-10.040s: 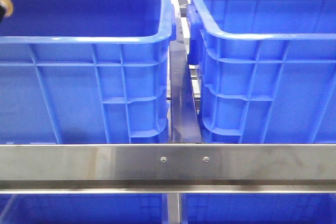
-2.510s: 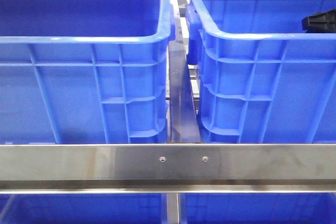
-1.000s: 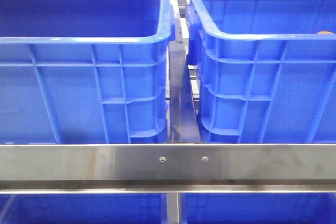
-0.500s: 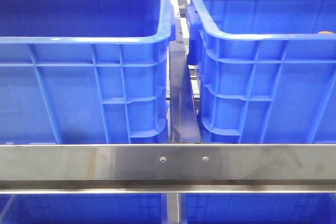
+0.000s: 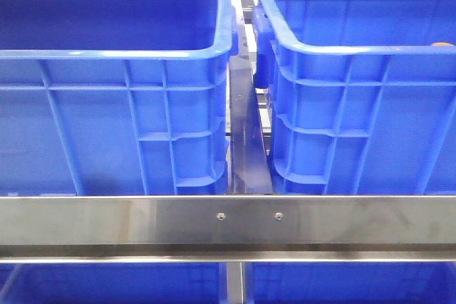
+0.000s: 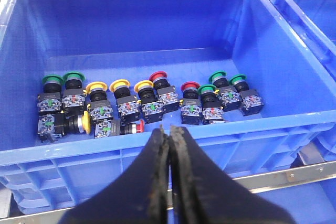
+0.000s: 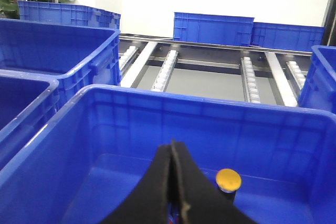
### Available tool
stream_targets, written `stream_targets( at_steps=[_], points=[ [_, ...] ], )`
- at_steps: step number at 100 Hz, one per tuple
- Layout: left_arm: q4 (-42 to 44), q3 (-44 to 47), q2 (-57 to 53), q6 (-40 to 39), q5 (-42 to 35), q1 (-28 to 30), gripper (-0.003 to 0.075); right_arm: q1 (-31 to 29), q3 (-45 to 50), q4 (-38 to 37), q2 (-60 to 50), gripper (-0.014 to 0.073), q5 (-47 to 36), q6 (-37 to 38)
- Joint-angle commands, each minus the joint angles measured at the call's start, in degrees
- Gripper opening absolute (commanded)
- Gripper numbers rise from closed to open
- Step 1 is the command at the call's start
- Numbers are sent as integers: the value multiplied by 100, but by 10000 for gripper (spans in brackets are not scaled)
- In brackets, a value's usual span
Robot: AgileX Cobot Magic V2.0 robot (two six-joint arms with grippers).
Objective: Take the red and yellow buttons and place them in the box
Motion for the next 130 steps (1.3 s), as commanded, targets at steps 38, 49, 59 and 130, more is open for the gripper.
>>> stream_targets(
  at_steps=[38,49,59,130],
  points=[
    [-32,-152,53,-43,-414,12,-19,-38,-149,585,-29,-68,203,-68],
    [85,-152,53,-43,-634,12,-19,-38,-149,585,-29,-68,203,-68],
    [276,-66,11,-43,-875,12,-19,-38,-149,585,-29,-68,203,-68],
    [835,3386,-2039,-181,-3879,638,-19,-38,-149,585,-29,-68,203,-68]
  ],
)
